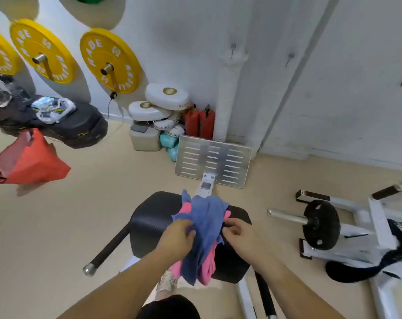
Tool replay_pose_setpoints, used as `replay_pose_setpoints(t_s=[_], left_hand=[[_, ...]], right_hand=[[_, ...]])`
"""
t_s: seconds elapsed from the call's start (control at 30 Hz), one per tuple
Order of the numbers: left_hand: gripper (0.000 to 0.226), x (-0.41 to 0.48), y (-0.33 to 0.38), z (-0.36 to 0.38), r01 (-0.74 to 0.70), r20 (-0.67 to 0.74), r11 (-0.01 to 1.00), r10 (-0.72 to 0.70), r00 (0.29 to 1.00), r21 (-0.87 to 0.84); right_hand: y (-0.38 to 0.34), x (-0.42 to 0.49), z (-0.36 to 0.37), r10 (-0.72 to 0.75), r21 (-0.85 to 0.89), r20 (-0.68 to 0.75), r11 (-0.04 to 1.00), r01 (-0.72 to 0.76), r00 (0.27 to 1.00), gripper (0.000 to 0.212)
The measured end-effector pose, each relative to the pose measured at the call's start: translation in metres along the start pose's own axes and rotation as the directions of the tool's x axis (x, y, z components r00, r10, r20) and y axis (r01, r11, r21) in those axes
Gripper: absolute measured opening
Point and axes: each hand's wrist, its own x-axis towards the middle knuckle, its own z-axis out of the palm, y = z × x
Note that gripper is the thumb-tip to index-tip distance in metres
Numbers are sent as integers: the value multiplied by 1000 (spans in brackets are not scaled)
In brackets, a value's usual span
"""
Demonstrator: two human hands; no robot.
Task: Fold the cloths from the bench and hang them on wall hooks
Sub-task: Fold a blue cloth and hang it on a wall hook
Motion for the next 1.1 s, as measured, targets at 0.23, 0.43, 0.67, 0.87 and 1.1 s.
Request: replay_pose_setpoints(t_s=[0.23,0.43,0.67,0.87,1.1], left_hand=[[39,88,-38,-11,73,161,996,-63,985,-57],[18,93,-23,-38,-88,203,995,79,976,36],[12,46,38,-130,-208,54,918,240,969,-336],[9,17,126,-202,-352,-12,731,425,905,-584],[16,5,193,-235,-593,-288,682,519,805,-429]], right_hand=[[-30,40,39,204,263,-54,947,-183,977,29],[-37,45,64,283,273,15,922,-276,959,36],[-73,36,42,163,400,-37,906,-135,986,59],[-157,2,-35,-226,343,-189,897,280,956,79],[-214,-47,-102,-387,230,-110,886,403,915,34]])
